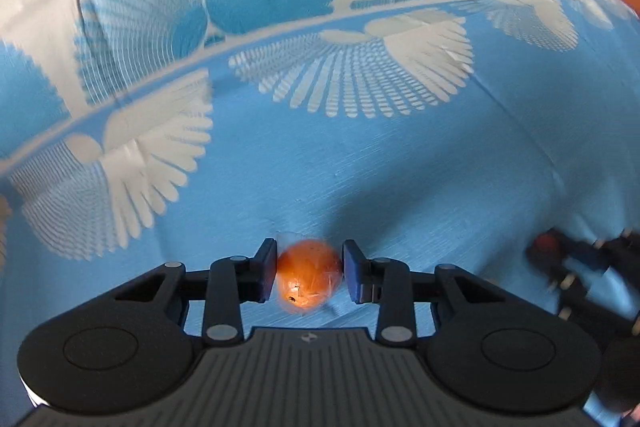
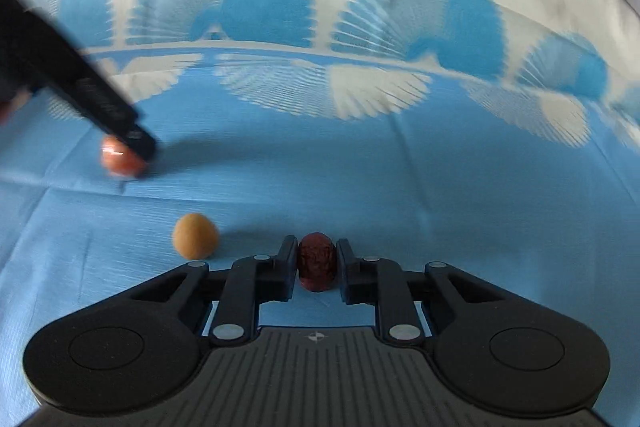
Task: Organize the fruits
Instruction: 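Grasp a wrapped mandarin with the left tool while the right tool grasps a jujube, then carry the mandarin and jujube over the plate and release both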
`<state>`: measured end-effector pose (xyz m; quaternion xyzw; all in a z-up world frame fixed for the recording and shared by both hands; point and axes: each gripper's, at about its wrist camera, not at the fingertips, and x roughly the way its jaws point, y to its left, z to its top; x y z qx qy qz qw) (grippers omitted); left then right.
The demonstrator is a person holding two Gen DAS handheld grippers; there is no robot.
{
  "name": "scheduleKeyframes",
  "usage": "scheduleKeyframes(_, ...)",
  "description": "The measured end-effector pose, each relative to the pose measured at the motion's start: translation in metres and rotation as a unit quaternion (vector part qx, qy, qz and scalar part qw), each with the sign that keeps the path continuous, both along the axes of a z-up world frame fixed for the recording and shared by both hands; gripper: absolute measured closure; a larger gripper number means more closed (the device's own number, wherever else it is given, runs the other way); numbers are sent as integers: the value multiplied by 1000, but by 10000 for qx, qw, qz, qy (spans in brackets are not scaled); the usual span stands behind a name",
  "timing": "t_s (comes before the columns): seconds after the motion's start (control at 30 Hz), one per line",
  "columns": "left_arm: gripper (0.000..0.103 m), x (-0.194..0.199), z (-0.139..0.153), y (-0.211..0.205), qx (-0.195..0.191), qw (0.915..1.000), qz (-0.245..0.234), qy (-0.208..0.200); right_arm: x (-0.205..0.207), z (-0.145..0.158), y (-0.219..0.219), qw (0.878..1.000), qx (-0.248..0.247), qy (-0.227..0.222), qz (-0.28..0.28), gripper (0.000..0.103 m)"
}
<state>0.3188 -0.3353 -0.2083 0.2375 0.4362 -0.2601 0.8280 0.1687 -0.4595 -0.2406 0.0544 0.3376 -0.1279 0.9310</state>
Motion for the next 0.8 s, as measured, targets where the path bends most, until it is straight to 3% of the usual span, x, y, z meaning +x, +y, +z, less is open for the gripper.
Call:
scheduleKeyframes(0.13,65,-26,30,25,-268,9996,32,-13,-27,23,-14,9981,224,-149,-556,82)
scheduleKeyframes(0.33,64,-96,102,99,-653,9963,560,11,-96,90,6,9950,243,-782,-570,82)
scheduleKeyframes(0.43,64,-145,138,141,-601,9953,698,-293,-136,122,37,9938,-124,-1056,-334,82)
scheduleKeyframes(0.57,64,-206,176,200,-607,9930,973,-291,-187,158,77,9929,68,-1183,36,82)
scheduleKeyframes(0.8,64,-307,196,286,-550,9865,1534,-131,-252,191,176,9866,296,-937,1299,82)
